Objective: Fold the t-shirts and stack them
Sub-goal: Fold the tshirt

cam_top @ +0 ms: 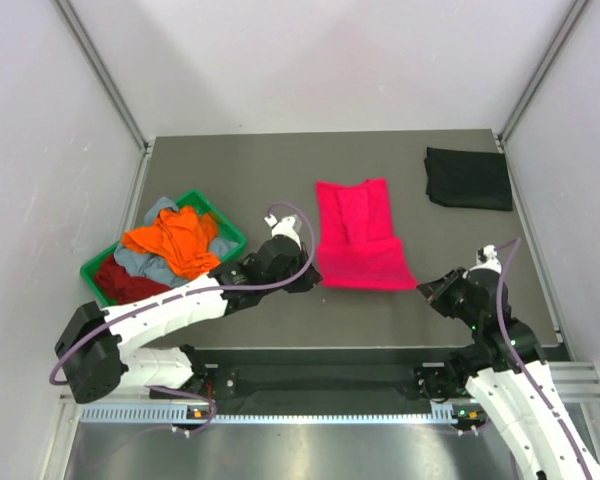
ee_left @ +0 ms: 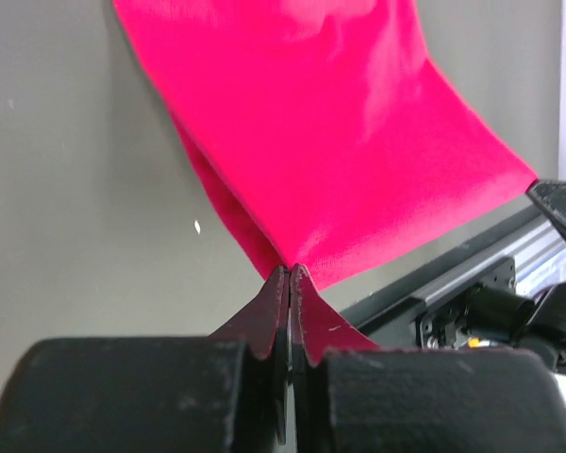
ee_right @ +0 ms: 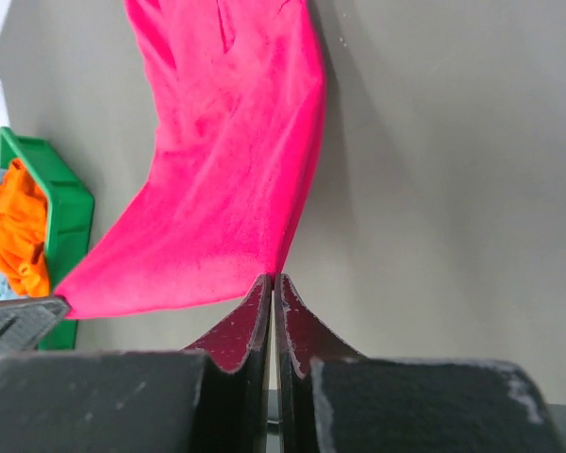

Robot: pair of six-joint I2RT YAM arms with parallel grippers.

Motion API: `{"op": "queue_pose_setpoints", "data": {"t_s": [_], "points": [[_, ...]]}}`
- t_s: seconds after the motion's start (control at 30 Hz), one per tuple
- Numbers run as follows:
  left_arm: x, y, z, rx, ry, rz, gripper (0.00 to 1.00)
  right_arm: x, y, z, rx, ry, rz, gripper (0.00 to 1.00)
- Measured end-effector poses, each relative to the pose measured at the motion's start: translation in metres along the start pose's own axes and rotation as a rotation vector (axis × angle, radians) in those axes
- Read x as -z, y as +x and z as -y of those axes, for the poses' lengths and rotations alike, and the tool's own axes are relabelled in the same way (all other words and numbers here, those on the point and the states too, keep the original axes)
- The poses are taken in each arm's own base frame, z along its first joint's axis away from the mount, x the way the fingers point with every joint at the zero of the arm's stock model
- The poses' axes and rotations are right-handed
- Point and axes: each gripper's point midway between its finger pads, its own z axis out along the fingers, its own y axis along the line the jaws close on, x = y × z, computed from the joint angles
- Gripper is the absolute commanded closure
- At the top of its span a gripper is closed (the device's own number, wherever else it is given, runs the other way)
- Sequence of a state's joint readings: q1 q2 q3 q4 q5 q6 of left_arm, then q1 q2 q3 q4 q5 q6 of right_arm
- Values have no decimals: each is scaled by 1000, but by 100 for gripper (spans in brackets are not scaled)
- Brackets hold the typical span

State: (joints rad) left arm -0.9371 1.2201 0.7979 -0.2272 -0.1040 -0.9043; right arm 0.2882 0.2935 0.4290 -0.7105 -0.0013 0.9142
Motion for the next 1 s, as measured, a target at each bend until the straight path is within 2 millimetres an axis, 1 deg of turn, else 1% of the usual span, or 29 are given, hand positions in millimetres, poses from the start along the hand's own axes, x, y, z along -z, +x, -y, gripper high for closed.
{"op": "queue_pose_setpoints", "data": {"t_s": [0.13,0.23,0.33,0.4,0.53,0.63,0.73,0.93,1.0], "points": [[-1,-16,10,-21,2,38,100,-4,-8,-8,29,21,-10,100],[-8,-30,16,-34,-7,55,100,-9,-20,-16,58,46,-2,100],[-18,-53,16,-41,-24,77,100,-20,-40,-33,97,51,19,100],[-27,-73,10,-31,-43,94,100,-31,-54,-50,125,35,34,100],[-47,-114,-9,-1,-79,119,100,-62,-74,-69,161,32,26,100],[-64,-142,-22,16,-84,120,100,-88,-87,-79,167,28,6,100],[-83,-164,-32,26,-67,120,100,-114,-102,-89,167,18,-9,100],[-130,-211,-44,20,-20,142,100,-163,-133,-105,170,-7,-20,100],[-143,-222,-46,17,-2,153,100,-181,-142,-106,168,-17,-28,100]]}}
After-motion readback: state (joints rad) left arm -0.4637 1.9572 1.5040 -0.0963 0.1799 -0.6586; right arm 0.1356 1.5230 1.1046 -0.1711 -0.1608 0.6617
